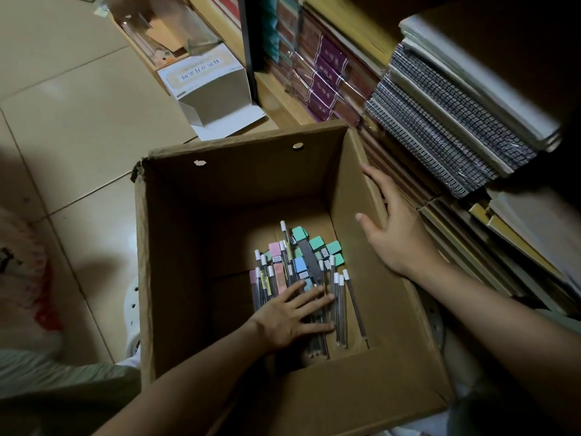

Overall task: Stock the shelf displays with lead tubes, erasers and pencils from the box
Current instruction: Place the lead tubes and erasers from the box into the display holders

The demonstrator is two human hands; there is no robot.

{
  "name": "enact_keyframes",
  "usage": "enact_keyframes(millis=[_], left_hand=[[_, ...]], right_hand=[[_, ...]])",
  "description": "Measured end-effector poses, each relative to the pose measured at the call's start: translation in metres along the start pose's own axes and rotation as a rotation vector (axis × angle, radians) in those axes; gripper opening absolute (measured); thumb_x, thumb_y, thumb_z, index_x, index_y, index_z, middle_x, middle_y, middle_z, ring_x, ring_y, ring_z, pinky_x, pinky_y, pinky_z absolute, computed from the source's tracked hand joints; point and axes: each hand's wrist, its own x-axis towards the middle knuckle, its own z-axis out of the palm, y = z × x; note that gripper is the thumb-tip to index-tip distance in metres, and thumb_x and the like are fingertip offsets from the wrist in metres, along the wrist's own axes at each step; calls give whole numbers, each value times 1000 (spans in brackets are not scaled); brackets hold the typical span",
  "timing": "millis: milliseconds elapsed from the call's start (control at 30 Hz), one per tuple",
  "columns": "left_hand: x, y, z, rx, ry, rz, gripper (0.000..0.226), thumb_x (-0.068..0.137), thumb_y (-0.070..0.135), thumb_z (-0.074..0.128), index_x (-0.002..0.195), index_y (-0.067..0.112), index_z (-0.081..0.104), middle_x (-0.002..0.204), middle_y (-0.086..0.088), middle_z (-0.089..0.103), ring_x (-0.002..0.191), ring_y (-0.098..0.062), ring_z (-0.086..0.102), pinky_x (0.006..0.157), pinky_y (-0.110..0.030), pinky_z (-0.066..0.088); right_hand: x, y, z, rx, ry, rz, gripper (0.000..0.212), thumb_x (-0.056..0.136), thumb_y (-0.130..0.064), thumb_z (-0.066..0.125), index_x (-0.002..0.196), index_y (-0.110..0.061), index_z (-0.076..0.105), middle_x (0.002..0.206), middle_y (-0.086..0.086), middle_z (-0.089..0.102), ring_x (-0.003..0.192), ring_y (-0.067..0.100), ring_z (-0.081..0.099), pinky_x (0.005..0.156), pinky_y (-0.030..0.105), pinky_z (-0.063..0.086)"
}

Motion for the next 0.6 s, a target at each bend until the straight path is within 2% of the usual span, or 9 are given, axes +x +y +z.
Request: enact_keyframes(millis=[67, 133, 200, 233, 267, 367, 467, 533, 600], left_hand=[[-5, 3, 2, -58, 181, -78, 81, 94, 40, 53, 150, 44, -5, 158, -2, -23, 146, -30, -17, 115, -55, -10], [-8, 3, 2, -208, 389, -424, 72, 95, 52, 41, 151, 43, -4, 161, -5, -14, 148, -32, -7, 115, -54, -7], [-7, -2, 0, -558, 419, -894, 84, 91, 58, 45, 147, 44, -16, 159, 1, -25, 146, -29, -18, 109, -49, -12], [-4, -7, -1, -770, 404, -1040, 90, 89, 59, 51, 148, 43, -15, 156, 7, -29, 144, -27, -22, 106, -47, -9], [-1, -10, 0, -926, 383, -1099, 95, 86, 59, 56, 149, 41, -12, 154, 11, -30, 144, -26, -22, 106, -46, -5], [7, -9, 0, -1025, 352, -1067, 101, 83, 57, 62, 152, 37, -9, 156, 12, -26, 144, -25, -23, 108, -46, -3], [11, 1, 2, -1048, 462, -1007, 100, 84, 42, 69, 153, 33, -3, 160, 9, -18, 146, -21, -20, 114, -45, -3], [6, 8, -2, -1137, 566, -950, 103, 81, 31, 75, 153, 36, 2, 158, 17, -16, 147, -18, -15, 117, -45, 2], [-7, 11, -2, -1146, 596, -951, 106, 74, 35, 81, 151, 40, 9, 153, 23, -15, 145, -16, -10, 115, -43, 6]], right_hand=[[0, 0, 0, -30, 7, 0, 74, 93, -19, 61, 148, -48, 21, 160, -7, 21, 147, 19, 22, 117, 49, 27], [-2, 0, 1, -65, 19, -3, 72, 93, -23, 61, 147, -49, 21, 159, -6, 25, 145, 20, 27, 115, 48, 31], [-2, 1, 2, -67, 20, -13, 72, 94, -25, 61, 148, -50, 20, 158, -5, 27, 144, 20, 29, 114, 46, 32], [-2, 2, 2, -67, 17, -18, 72, 94, -25, 61, 148, -50, 19, 158, -5, 27, 144, 20, 29, 114, 46, 32], [-2, 2, 2, -71, 14, -23, 73, 94, -26, 61, 148, -50, 19, 158, -5, 27, 144, 20, 29, 114, 46, 32], [-1, 4, 2, -83, 19, -30, 73, 93, -26, 61, 148, -49, 18, 159, -3, 26, 145, 21, 28, 114, 48, 32], [-3, 5, 2, -69, 18, -35, 72, 93, -26, 61, 148, -49, 20, 158, -3, 28, 144, 20, 29, 115, 49, 32], [-5, 5, 1, -64, 18, -43, 72, 93, -26, 62, 148, -47, 21, 158, -4, 28, 145, 18, 28, 116, 49, 31], [-5, 5, 2, -85, 21, -54, 72, 92, -26, 62, 149, -44, 22, 158, -5, 28, 145, 17, 28, 116, 48, 31]])
